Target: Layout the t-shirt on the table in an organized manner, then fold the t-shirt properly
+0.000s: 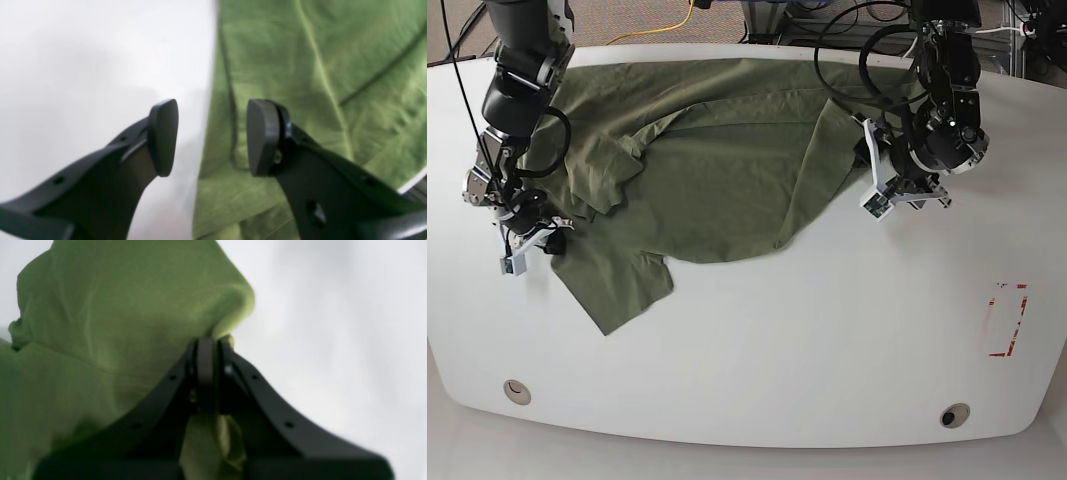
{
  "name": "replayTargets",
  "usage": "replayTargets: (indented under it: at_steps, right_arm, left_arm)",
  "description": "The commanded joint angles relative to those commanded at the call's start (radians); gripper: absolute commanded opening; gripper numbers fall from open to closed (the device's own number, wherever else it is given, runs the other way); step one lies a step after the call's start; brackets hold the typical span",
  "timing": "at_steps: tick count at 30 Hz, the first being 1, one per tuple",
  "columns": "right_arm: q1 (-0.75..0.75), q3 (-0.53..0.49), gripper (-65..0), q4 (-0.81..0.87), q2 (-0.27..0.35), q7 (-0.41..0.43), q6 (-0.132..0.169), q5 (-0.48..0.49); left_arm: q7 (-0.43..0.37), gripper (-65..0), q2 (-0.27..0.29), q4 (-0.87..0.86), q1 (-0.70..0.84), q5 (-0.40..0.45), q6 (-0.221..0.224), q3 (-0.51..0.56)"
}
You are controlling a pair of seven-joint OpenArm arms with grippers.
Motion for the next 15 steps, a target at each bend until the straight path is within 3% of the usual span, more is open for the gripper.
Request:
replayTargets:
  at_steps: [12, 15]
  right_arm:
    - [-0.002, 0.000, -63.7, 0.000, -0.002, 0.000, 0.000, 0.000]
    - [-0.002, 0.000, -63.7, 0.000, -0.002, 0.000, 0.000, 0.000]
  left_arm:
    - [0.002, -34.3, 0.002, -0.130, 0.000, -0.011, 0.000, 0.003]
    - [0.002, -34.3, 0.000, -0.130, 0.002, -0.072, 0.000, 0.003]
